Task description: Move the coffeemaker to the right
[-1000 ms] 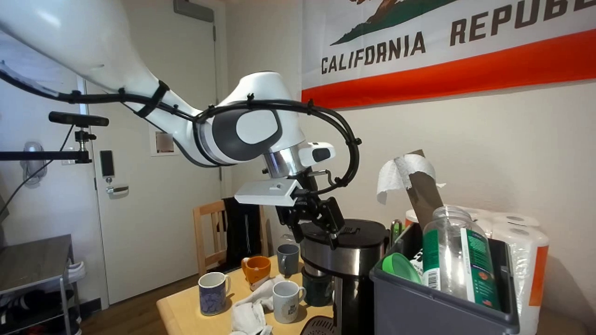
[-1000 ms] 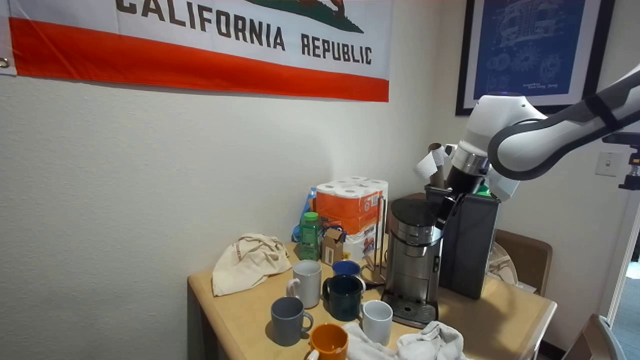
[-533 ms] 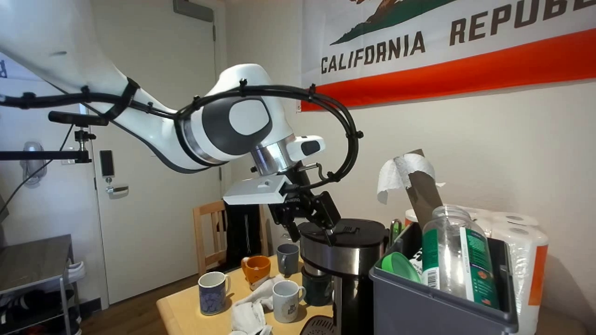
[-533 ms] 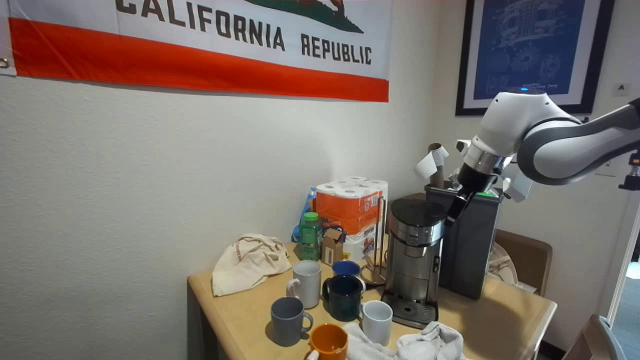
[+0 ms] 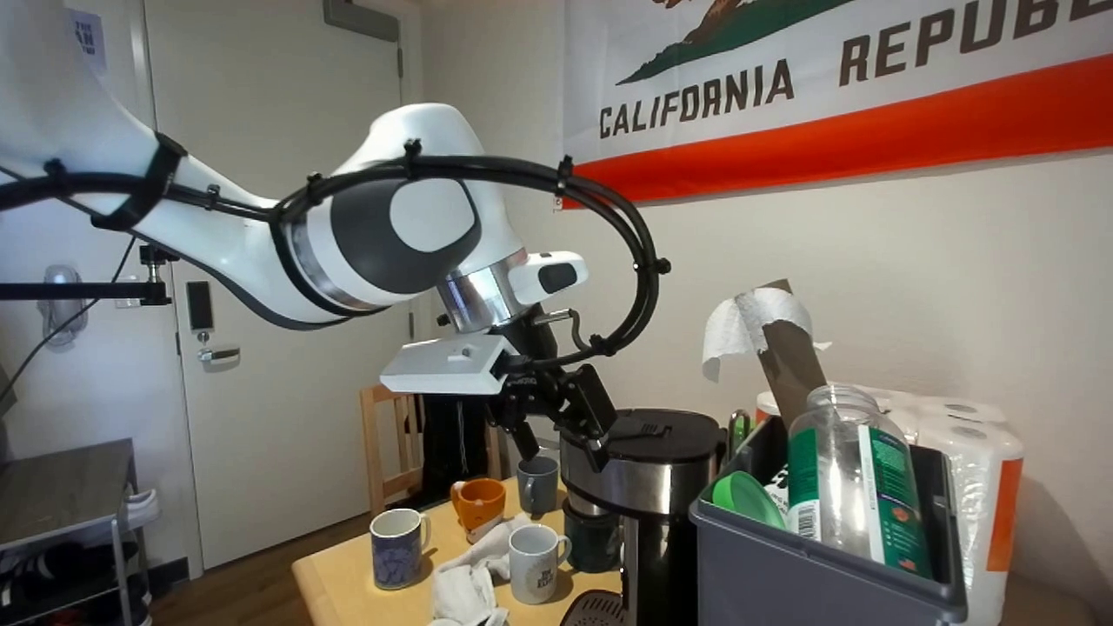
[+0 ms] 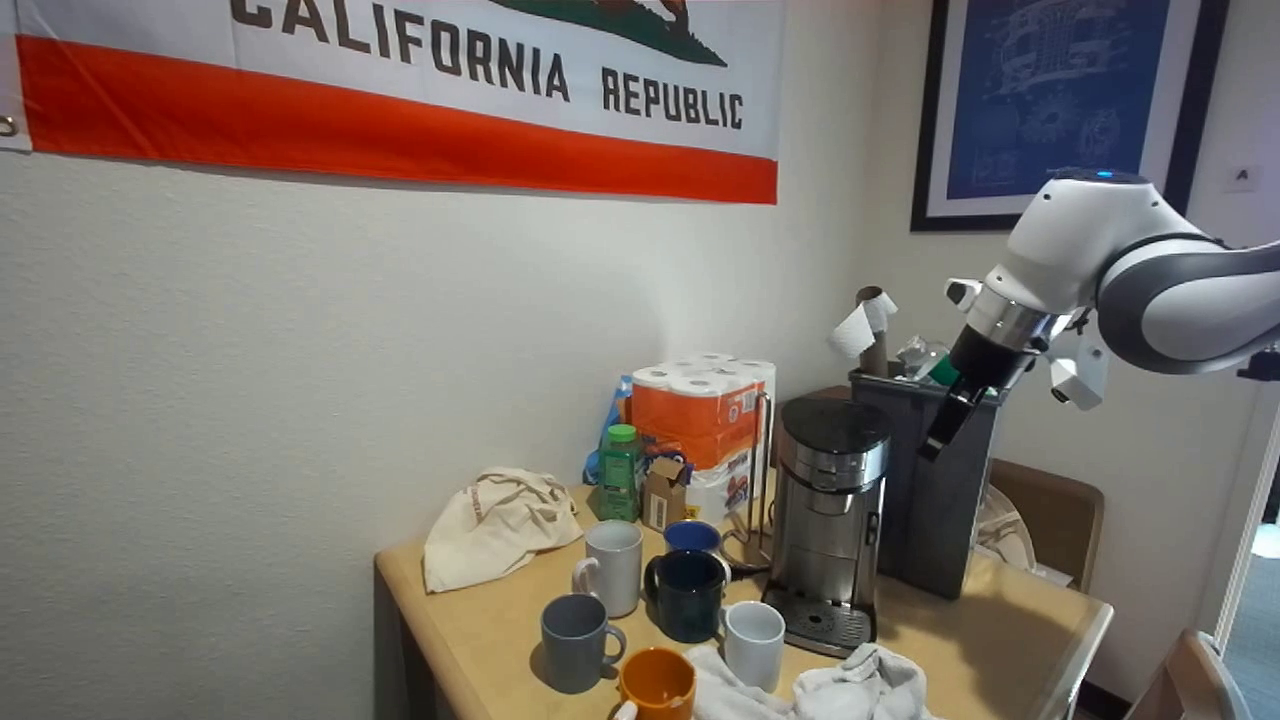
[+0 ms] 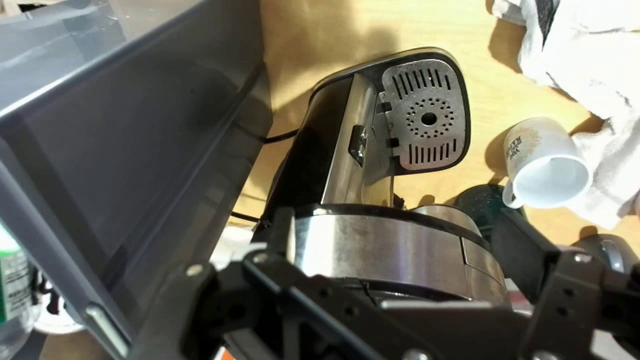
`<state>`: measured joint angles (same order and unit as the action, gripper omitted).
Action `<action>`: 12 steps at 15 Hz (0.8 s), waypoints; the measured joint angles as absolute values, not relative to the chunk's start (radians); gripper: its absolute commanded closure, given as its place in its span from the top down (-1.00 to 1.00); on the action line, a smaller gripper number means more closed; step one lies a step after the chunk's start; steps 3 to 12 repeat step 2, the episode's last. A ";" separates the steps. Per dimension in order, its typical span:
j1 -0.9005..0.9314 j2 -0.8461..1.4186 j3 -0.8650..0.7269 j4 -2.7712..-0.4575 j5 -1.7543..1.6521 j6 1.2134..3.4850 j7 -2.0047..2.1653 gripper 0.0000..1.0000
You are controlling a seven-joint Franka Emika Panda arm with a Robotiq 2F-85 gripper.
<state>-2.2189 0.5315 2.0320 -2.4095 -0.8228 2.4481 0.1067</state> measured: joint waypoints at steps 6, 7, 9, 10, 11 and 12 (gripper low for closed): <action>-2.230 0.552 2.038 -2.428 -0.832 2.448 0.107 1.00; -2.230 0.552 2.038 -2.428 -0.832 2.448 0.107 1.00; -2.230 0.552 2.038 -2.428 -0.832 2.448 0.107 1.00; -2.230 0.552 2.038 -2.428 -0.832 2.448 0.107 1.00; -2.230 0.552 2.038 -2.428 -0.832 2.448 0.107 1.00; -2.230 0.552 2.038 -2.428 -0.832 2.448 0.107 1.00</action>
